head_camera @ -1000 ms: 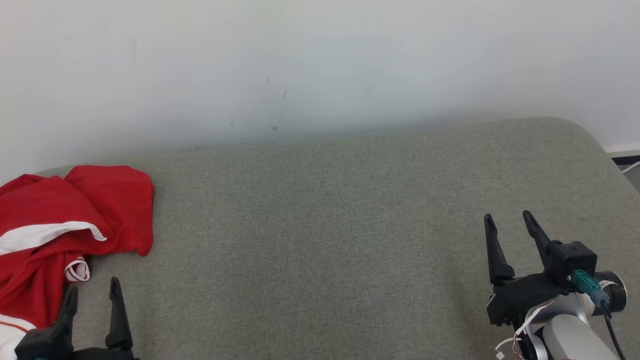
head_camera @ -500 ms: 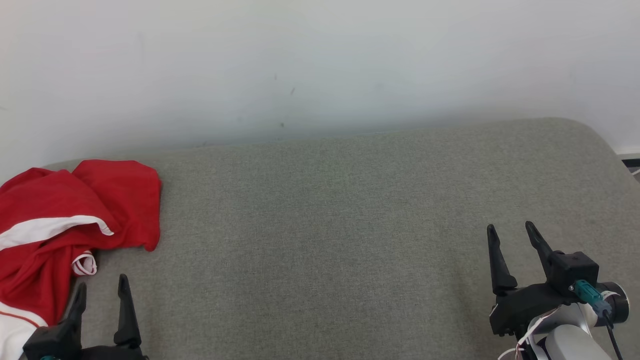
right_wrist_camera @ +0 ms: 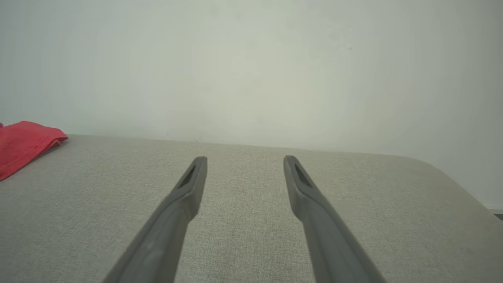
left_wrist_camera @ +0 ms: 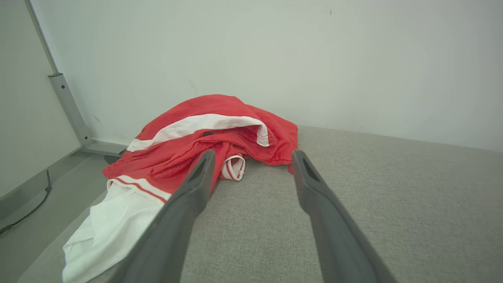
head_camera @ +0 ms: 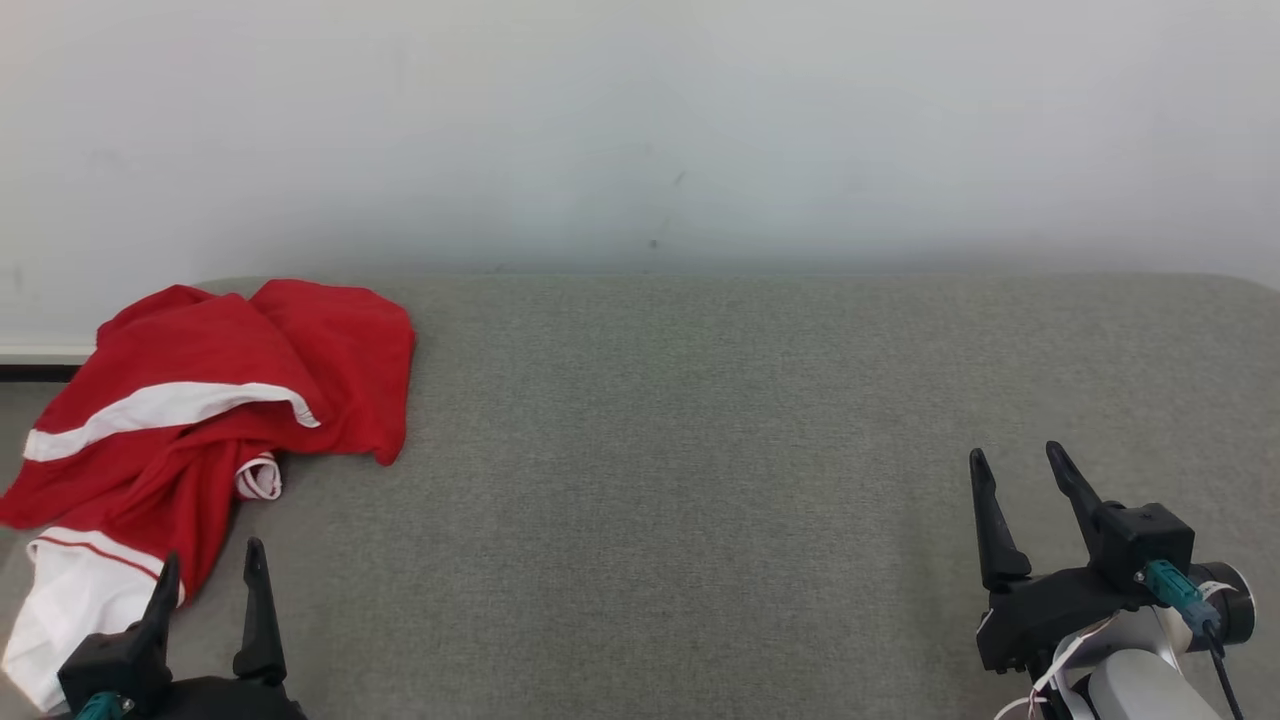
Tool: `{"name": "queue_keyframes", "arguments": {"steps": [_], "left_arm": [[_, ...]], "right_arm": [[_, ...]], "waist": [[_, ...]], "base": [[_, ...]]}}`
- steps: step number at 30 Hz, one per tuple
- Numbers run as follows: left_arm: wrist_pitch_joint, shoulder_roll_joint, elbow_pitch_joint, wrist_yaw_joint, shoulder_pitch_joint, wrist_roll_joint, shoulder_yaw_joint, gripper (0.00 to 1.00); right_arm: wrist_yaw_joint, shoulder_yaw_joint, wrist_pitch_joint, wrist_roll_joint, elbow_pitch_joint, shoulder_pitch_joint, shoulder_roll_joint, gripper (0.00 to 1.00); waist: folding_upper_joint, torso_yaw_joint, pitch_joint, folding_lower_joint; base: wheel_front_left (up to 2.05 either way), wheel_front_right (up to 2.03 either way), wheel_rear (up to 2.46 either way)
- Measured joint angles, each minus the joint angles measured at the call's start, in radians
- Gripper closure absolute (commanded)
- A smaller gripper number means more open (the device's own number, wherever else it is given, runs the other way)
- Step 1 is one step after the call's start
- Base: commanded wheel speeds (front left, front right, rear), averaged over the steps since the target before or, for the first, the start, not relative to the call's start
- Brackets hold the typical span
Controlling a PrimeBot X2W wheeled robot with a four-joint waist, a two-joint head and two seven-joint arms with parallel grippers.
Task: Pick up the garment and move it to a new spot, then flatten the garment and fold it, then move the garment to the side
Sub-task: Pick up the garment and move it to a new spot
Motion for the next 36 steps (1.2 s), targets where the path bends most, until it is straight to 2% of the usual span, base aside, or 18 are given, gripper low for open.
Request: {"name": "queue_keyframes", "arguments": {"steps": [14,26,32,34,36], "left_arm": [[0.003,-0.002,0.009,0.0,0.0,0.007,-0.003,0.0],[0.011,0.002,0.013,0.0,0.003,0.015,-0.003,0.0],[0.019,0.015,0.012,-0.002,0.017,0.008,0.01,0.0],[0.021,0.02,0.012,-0.012,0.015,0.001,0.009,0.0],[0.034,0.035,0.01,-0.041,-0.005,-0.009,0.009,0.0]], "right_arm": [[0.024,0.016,0.0,0.0,0.012,0.002,0.023,0.0],[0.028,0.02,0.0,0.0,0.03,0.004,0.044,0.0],[0.038,0.039,0.0,-0.009,0.041,0.001,0.06,0.0],[0.042,0.043,0.0,-0.011,0.044,0.0,0.06,0.0],[0.043,0.046,0.0,-0.015,0.044,0.0,0.06,0.0]], "waist": [[0.0,0.179,-0.013,0.0],[-0.0001,0.336,-0.028,-0.0001],[0.0,0.372,-0.043,-0.0001],[0.0,0.371,-0.045,-0.0001],[0.0,0.365,-0.043,-0.0001]], "base": [[0.0,0.0,0.0],[0.0,0.0,0.0],[0.0,0.0,0.0],[0.0,0.0,0.0],[0.0,0.0,0.0]]}}
